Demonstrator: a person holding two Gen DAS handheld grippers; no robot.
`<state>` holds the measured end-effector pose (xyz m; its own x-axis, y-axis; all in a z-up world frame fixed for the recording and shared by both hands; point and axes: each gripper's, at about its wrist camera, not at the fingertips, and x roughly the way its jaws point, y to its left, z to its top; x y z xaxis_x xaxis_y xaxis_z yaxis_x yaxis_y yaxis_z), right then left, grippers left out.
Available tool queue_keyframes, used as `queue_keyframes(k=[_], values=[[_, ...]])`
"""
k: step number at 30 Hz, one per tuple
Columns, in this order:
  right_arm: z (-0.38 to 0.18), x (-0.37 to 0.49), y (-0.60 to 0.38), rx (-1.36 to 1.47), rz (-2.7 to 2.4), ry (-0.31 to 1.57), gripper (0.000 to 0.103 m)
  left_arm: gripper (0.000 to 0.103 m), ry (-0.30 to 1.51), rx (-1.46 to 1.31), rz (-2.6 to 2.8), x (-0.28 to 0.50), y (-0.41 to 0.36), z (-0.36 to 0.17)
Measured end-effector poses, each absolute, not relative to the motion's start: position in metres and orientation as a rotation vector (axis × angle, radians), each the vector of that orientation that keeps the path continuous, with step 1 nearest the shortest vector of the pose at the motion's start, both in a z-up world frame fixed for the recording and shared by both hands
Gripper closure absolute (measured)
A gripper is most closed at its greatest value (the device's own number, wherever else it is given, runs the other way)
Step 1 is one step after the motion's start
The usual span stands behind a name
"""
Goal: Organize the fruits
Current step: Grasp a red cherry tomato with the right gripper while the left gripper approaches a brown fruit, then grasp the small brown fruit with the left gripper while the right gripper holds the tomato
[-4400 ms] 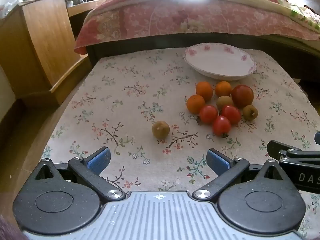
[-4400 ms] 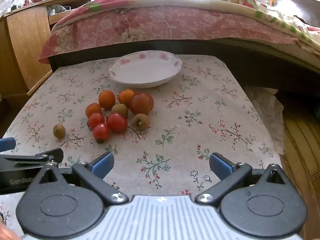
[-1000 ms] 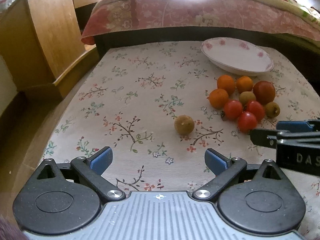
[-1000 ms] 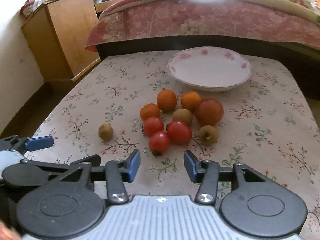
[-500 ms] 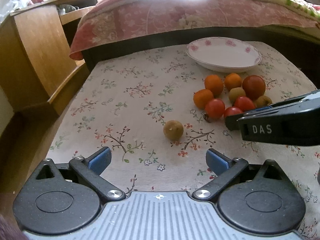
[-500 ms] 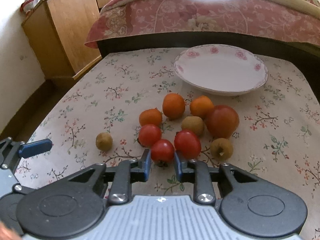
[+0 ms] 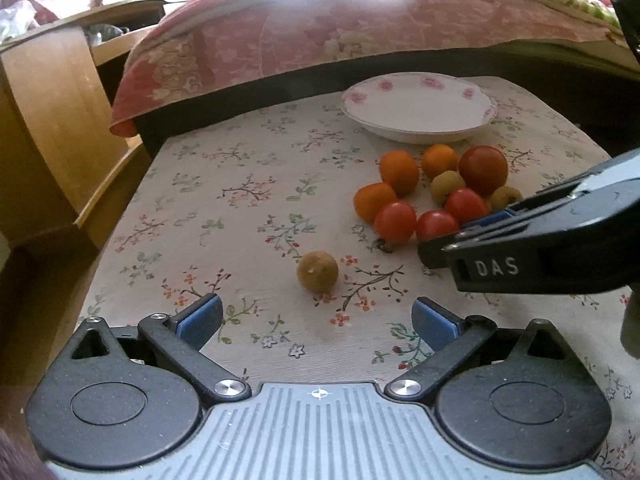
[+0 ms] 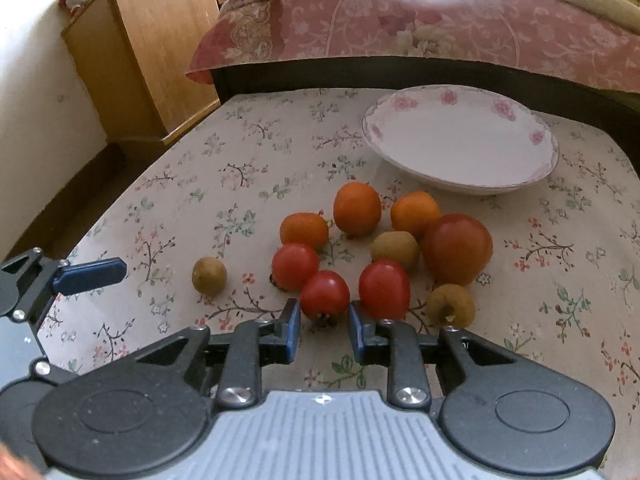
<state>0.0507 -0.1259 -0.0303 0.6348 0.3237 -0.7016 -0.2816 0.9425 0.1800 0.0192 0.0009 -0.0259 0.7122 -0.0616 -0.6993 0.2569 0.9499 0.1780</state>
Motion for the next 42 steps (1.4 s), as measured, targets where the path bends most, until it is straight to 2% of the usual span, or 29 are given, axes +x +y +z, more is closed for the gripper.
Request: queue_keyframes(k=[6, 11, 12, 15, 17, 19, 27, 32, 42], values=[[-0.030, 0.055, -0.126, 0.054, 0.372, 0.807, 0.069, 0.001, 0.740, 0.297, -0.213, 0.019, -0.002, -0.026], [-0.031, 0.055, -0.125, 0.046, 0.377, 0.797, 0.069, 0.002, 0.726, 0.322, -0.244, 0.023, -0.005, -0.026], [-0.031, 0.055, -0.126, 0.050, 0.376, 0.801, 0.072, 0.002, 0.728, 0.321, -0.249, 0.025, -0.005, -0.026], [-0.029, 0.056, -0.131, 0.083, 0.375, 0.820, 0.075, 0.012, 0.751, 0.284, -0.267, 0.034, -0.002, -0.026], [-0.027, 0.055, -0.134, 0.113, 0.375, 0.828, 0.075, 0.029, 0.782, 0.234, -0.281, 0.043, 0.003, -0.027], [-0.022, 0.053, -0.136, 0.122, 0.383, 0.829, 0.075, 0.038, 0.813, 0.182, -0.287, 0.050, 0.008, -0.028], [-0.012, 0.036, -0.138, 0.046, 0.398, 0.839, 0.075, 0.051, 0.825, 0.149, -0.274, 0.055, 0.010, -0.030], [-0.013, 0.016, -0.149, -0.008, 0.387, 0.859, 0.075, 0.067, 0.831, 0.135, -0.300, 0.052, 0.013, -0.028], [-0.013, -0.007, -0.168, -0.018, 0.346, 0.862, 0.075, 0.069, 0.834, 0.200, -0.327, 0.033, 0.002, -0.026]])
